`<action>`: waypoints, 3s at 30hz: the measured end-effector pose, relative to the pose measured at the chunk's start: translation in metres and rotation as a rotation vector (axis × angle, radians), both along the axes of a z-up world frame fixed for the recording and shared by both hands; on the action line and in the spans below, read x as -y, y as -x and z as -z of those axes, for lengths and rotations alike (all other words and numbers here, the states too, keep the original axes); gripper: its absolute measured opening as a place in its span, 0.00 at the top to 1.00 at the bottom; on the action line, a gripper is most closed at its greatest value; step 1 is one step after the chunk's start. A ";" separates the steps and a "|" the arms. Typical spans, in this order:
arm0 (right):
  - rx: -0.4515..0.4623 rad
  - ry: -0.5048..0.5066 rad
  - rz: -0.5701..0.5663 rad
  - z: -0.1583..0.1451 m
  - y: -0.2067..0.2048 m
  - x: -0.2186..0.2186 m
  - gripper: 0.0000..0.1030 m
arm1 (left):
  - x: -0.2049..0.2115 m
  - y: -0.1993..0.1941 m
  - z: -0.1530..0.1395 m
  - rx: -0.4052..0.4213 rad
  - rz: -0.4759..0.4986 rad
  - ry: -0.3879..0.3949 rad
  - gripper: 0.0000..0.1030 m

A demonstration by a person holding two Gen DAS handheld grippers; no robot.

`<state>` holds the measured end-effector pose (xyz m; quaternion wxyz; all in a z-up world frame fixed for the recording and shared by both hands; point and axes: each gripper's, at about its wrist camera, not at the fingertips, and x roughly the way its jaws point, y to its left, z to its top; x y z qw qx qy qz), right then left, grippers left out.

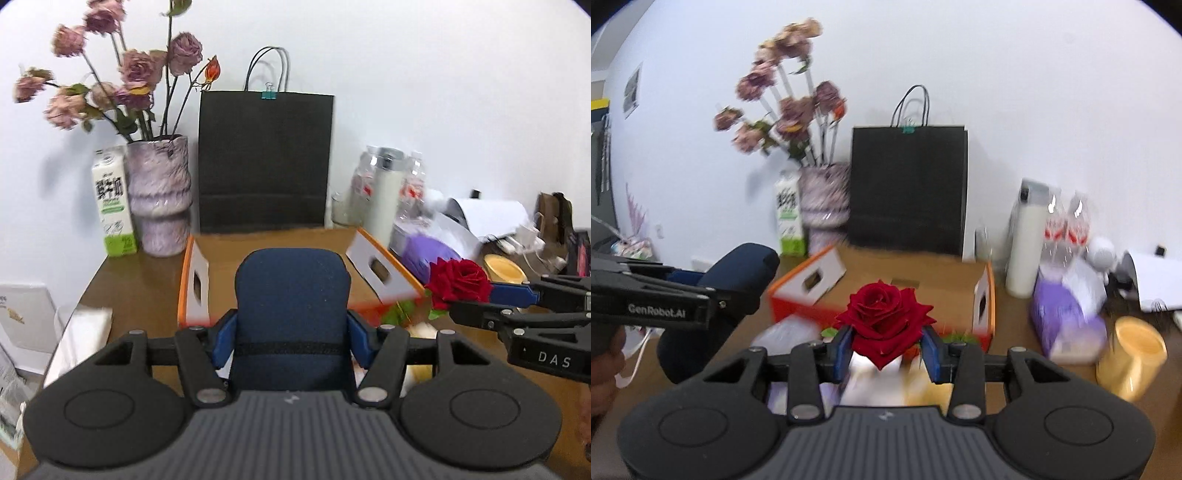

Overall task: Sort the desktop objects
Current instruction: 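Carry the pouch and rose into the cardboard box and open both grippers, then withdraw both grippers from the box back over the table, then grasp the sparkly plastic bag with the left gripper while the right grasps white tissue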

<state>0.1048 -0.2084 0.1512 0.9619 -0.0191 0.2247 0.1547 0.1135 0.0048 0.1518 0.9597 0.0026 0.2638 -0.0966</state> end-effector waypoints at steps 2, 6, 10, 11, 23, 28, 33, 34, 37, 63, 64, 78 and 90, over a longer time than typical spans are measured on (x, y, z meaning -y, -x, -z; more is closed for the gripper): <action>-0.041 -0.009 0.012 -0.011 -0.052 0.002 0.63 | -0.003 -0.046 -0.009 -0.027 -0.010 -0.017 0.40; -0.150 -0.005 0.077 -0.012 -0.151 0.002 0.62 | -0.004 -0.138 0.000 -0.107 -0.044 -0.030 0.40; -0.308 -0.019 0.084 0.013 -0.242 -0.002 0.62 | -0.003 -0.215 0.030 -0.261 -0.050 -0.014 0.40; -0.357 -0.040 0.088 0.023 -0.261 -0.001 0.62 | -0.004 -0.233 0.039 -0.287 -0.055 -0.019 0.40; -0.515 0.144 0.151 0.094 -0.343 -0.028 0.47 | -0.022 -0.292 0.084 -0.360 -0.119 -0.064 0.34; -0.421 0.117 0.198 0.057 -0.323 -0.021 0.20 | -0.025 -0.267 0.049 -0.299 -0.098 -0.092 0.16; -0.398 0.085 0.156 0.025 -0.280 -0.016 0.20 | -0.034 -0.230 0.017 -0.322 -0.144 -0.061 0.05; -0.388 0.085 0.143 0.021 -0.266 -0.015 0.18 | -0.035 -0.219 0.013 -0.311 -0.153 -0.073 0.04; -0.359 0.080 0.127 0.009 -0.226 -0.007 0.16 | -0.033 -0.181 0.008 -0.285 -0.157 -0.125 0.04; -0.097 0.075 0.059 0.113 0.145 -0.025 0.06 | -0.001 0.161 0.135 -0.059 -0.065 -0.078 0.00; -0.099 0.075 0.049 0.115 0.150 -0.024 0.06 | -0.001 0.165 0.136 -0.047 -0.063 -0.090 0.00; -0.124 0.012 0.064 0.131 0.161 -0.014 0.03 | -0.008 0.177 0.131 0.013 -0.026 0.037 0.00; -0.022 0.068 0.040 0.111 0.154 -0.014 0.04 | 0.003 0.164 0.117 0.027 -0.050 0.025 0.00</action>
